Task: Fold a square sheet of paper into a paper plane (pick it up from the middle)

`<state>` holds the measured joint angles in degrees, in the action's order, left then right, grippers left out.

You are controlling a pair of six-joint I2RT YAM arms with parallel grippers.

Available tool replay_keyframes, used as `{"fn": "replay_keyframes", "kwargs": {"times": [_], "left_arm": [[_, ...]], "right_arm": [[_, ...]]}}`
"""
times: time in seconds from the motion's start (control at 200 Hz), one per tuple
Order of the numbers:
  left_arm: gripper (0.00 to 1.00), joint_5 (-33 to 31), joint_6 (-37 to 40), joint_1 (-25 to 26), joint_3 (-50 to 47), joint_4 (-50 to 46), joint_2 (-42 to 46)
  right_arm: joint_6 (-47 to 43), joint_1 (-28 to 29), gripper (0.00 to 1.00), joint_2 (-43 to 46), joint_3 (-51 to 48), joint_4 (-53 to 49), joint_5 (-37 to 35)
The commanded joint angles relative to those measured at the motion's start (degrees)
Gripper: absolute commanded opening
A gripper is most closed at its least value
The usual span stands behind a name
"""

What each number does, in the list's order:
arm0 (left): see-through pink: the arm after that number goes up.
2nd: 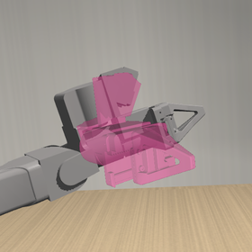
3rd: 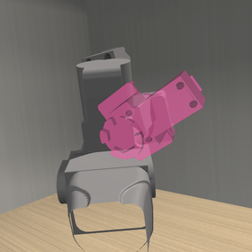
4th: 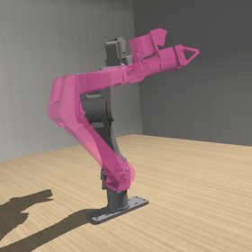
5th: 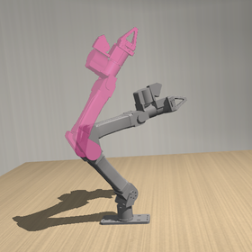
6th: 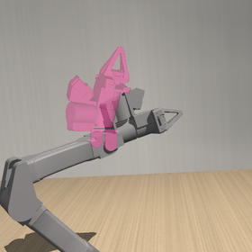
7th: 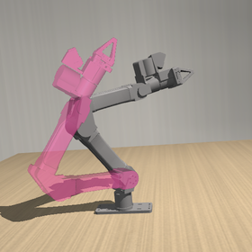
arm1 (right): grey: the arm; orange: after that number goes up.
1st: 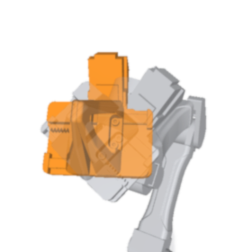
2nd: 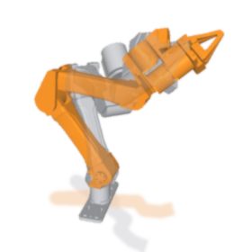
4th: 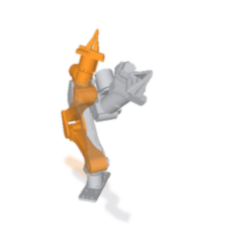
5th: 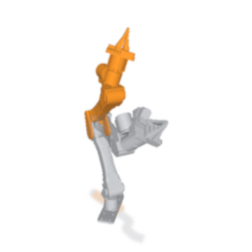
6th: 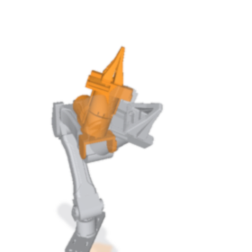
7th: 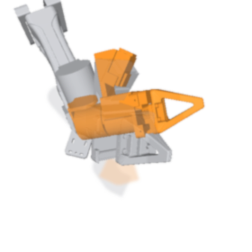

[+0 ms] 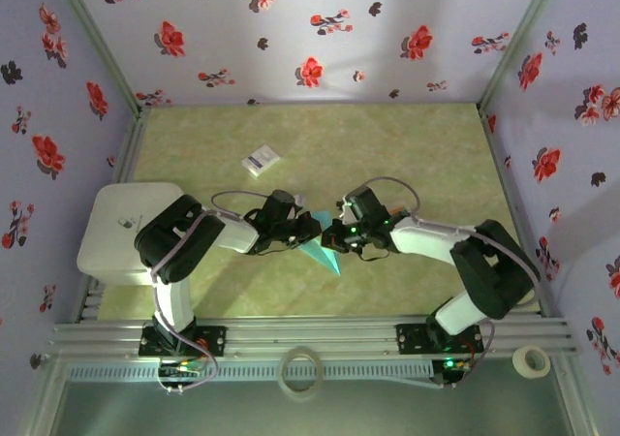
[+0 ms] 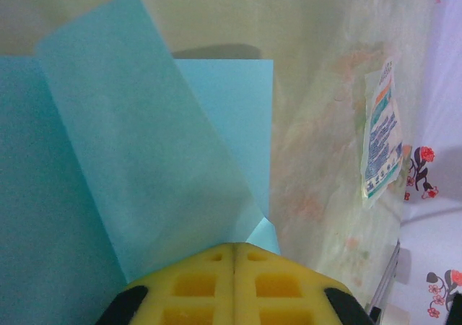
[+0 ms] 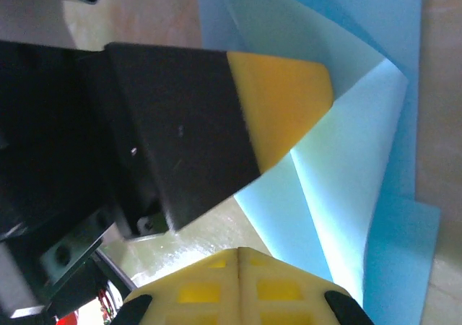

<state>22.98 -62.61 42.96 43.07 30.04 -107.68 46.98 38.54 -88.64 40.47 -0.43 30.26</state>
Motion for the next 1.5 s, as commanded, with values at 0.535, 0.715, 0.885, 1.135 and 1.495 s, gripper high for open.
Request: {"fn": "replay_keyframes", "kwargs": {"times": [0.535, 0.715, 0.885, 1.135, 1.495], "left_arm": [[0.03, -2.2, 0.7, -0.8, -1.9, -5.1, -2.0], [0.02, -2.5, 0.6, -1.0, -2.2, -5.3, -2.2], [0.02, -2.8, 0.5, -1.3, -2.6, -5.2, -2.2], [0.02, -2.9, 0.5, -1.4, -2.9, -5.1, -2.2], [0.02, -2.8, 0.5, -1.5, -3.1, -4.9, -2.2]], "right_arm": [[-2.4, 0.5, 0.03, -5.4, -6.5, 1.6, -1.1], [-1.3, 0.5, 0.03, -2.5, -9.6, 2.7, 0.1], [0.1, 1.0, 0.03, 1.4, -13.9, 3.2, 0.0], [2.9, 3.2, 0.03, 5.3, -18.8, 2.2, -2.9], [4.3, 3.6, 0.02, 10.8, -21.7, -0.7, -4.5]]}}
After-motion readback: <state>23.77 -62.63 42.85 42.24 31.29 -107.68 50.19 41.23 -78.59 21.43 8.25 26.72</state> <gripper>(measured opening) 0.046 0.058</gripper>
